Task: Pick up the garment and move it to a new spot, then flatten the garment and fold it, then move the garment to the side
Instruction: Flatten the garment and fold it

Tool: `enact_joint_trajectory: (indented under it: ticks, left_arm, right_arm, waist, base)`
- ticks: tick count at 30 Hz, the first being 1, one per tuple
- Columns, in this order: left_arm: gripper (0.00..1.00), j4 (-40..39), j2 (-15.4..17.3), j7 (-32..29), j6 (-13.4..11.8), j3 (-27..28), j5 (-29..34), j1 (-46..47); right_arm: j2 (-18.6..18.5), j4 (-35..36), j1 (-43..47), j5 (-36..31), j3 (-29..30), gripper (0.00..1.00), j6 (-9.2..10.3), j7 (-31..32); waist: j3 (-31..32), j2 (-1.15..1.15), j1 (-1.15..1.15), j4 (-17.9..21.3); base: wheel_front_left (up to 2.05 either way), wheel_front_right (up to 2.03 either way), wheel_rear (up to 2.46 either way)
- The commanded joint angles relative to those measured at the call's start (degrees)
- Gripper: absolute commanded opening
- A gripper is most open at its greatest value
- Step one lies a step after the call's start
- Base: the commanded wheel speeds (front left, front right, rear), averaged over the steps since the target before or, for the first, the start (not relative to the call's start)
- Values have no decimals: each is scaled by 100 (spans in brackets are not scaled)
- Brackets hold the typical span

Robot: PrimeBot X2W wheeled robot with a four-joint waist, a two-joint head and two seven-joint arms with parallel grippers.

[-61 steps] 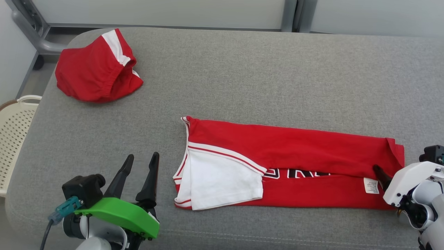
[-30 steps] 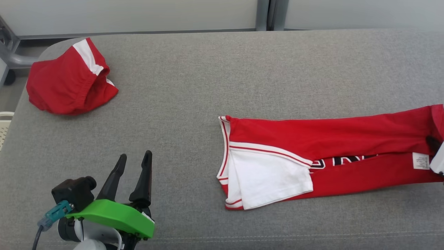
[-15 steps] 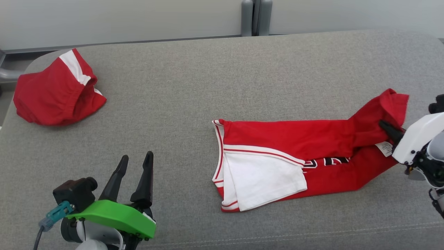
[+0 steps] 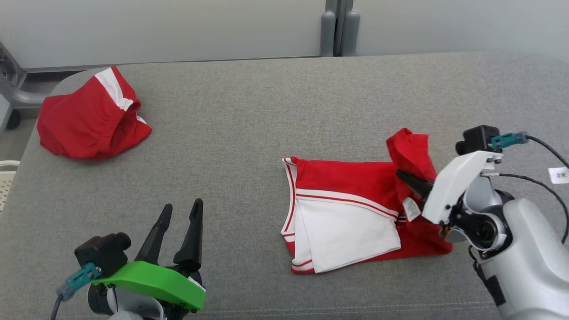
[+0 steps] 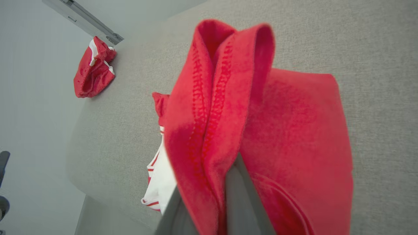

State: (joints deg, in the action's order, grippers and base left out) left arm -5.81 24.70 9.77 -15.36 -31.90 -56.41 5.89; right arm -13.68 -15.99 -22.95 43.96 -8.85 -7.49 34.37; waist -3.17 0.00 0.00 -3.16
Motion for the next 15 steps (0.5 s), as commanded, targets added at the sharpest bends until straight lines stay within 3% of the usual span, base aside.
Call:
enact_joint_trajectory:
  ticks: [1, 7, 15]
  left_arm:
    - [100, 1, -15, 44, 21, -7, 7, -30]
    - [100, 107, -128, 76, 117, -70, -9, 69]
    - [100, 295, -245, 81, 251, -177, -23, 172]
  right_arm:
    - [49, 32, -79, -88, 4, 0, 0, 37]
    - [679, -203, -168, -657, -53, 0, 0, 332]
    - [1002, -1057, -364, -1267, 9, 0, 0, 142]
  waist:
    - [25, 0, 0, -67]
    - [81, 0, 0, -363]
    - [106, 0, 0, -789]
  base:
    - [0, 0, 0]
    - [0, 0, 0]
    - [0, 0, 0]
